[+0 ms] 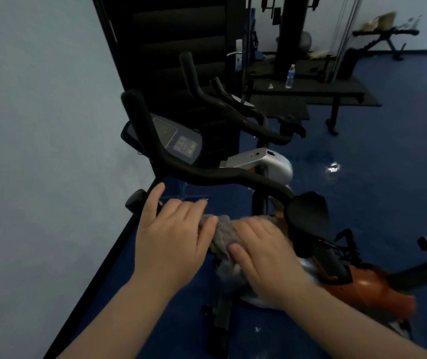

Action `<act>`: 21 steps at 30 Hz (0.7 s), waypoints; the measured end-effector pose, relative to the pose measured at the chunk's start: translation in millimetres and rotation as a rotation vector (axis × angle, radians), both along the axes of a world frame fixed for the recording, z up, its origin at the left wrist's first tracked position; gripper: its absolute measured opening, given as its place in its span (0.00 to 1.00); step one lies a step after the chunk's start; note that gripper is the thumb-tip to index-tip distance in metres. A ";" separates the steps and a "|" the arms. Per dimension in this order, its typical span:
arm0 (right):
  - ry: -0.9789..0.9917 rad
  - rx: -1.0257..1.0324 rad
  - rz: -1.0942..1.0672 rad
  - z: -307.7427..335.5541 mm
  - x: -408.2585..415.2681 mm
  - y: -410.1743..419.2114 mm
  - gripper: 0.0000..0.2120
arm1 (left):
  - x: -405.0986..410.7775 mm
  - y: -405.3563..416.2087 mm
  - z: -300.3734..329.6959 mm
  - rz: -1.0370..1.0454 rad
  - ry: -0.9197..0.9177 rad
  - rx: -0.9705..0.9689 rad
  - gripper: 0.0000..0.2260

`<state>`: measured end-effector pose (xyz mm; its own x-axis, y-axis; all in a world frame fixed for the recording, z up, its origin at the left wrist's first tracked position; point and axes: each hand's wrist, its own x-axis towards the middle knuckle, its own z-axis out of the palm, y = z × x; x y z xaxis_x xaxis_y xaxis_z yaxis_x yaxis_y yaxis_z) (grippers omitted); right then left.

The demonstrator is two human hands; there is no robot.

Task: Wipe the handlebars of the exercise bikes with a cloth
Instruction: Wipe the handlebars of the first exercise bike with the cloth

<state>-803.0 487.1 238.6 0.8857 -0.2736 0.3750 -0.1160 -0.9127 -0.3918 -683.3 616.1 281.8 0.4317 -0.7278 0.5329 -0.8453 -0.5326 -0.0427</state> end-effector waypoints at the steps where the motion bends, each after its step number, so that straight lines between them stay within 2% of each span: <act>1: 0.019 -0.008 -0.040 2.4 7.6 -9.2 0.16 | 0.3 -1.5 -2.8 0.021 -0.017 -0.014 0.20; 5: -0.026 0.301 -0.335 8.2 34.6 -9.3 0.14 | -1.0 -5.4 -3.2 0.084 -0.063 -0.039 0.20; 9: -0.065 0.606 -0.377 -0.7 7.6 32.3 0.28 | -1.2 -4.2 -7.7 0.069 -0.111 -0.055 0.17; 11: -0.021 0.643 -0.426 3.2 11.8 32.4 0.31 | -1.8 -5.9 -10.0 0.081 -0.117 -0.076 0.17; 16: 0.057 0.771 -0.703 24.5 45.7 -4.5 0.21 | -6.5 -9.4 -14.6 0.088 -0.068 -0.127 0.15; 19: 0.127 0.758 -0.669 20.9 41.3 -4.5 0.17 | -10.7 -7.5 -21.0 0.052 -0.031 -0.159 0.14; 21: 0.037 0.854 -0.669 16.8 31.6 5.5 0.17 | -13.8 -7.1 -26.7 0.014 0.001 -0.203 0.14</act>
